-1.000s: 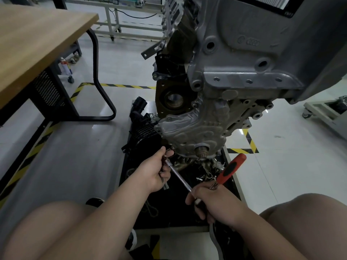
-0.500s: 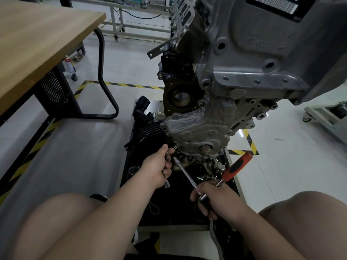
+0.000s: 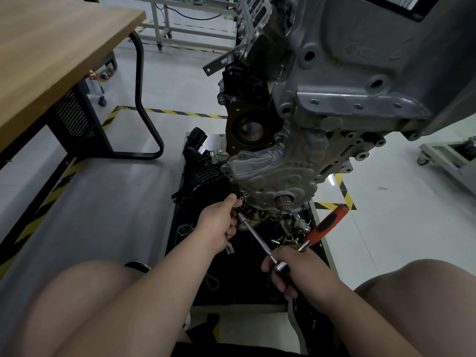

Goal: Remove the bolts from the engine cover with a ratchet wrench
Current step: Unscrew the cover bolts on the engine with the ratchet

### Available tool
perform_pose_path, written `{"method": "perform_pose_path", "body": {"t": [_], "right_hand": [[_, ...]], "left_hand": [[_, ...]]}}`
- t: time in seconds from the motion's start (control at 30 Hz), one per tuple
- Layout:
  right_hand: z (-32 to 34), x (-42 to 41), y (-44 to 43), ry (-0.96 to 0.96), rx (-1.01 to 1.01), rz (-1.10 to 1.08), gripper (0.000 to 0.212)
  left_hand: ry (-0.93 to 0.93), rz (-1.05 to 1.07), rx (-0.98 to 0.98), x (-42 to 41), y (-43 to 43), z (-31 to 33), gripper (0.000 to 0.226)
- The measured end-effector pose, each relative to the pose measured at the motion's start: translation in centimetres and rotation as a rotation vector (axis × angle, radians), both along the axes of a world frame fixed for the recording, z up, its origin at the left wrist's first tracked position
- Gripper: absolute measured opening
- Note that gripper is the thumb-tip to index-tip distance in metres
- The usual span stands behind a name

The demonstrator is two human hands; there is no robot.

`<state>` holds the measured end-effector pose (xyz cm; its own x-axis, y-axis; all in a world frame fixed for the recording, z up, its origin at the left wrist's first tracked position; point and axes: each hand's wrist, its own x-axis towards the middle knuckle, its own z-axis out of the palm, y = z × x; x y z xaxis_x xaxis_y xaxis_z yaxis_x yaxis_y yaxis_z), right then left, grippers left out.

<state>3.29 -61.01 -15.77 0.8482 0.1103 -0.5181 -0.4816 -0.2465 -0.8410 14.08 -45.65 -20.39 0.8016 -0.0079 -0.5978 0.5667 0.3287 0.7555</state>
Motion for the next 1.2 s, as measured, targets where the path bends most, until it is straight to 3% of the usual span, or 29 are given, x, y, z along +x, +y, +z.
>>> {"method": "perform_pose_path", "body": {"t": [0.37,0.57,0.67,0.77,0.9,1.03,1.2], "right_hand": [[-0.9,0.0,0.7,0.089,0.236,-0.092,0.035],[-1.7,-0.1,1.4,0.293,0.670,-0.284,0.029],[-2.3,-0.1,2.0,0.333,0.742,-0.334,0.032],[-3.2,-0.3,3.3,0.250,0.608,-0.341,0.029],[-4.2,-0.5,5.5,0.080,0.254,-0.320,0.027],[-4.0,0.4,7.4,-0.034,0.001,-0.346,0.031],[-4.2,2.2,8.7,-0.005,-0.056,-0.421,0.028]], "left_hand": [[-0.098,0.041,0.085,0.2,-0.2,-0.6,0.023],[-0.062,-0.024,0.063,0.5,-0.2,-0.4,0.024],[-0.016,-0.022,0.042,0.6,0.0,-0.8,0.025],[0.072,0.029,-0.064,1.0,0.1,-1.1,0.025],[0.110,0.059,-0.054,1.7,0.5,-1.8,0.036],[-0.032,0.022,0.105,3.0,0.7,-2.1,0.035],[-0.183,-0.040,0.217,4.3,0.6,-1.9,0.032]]}}
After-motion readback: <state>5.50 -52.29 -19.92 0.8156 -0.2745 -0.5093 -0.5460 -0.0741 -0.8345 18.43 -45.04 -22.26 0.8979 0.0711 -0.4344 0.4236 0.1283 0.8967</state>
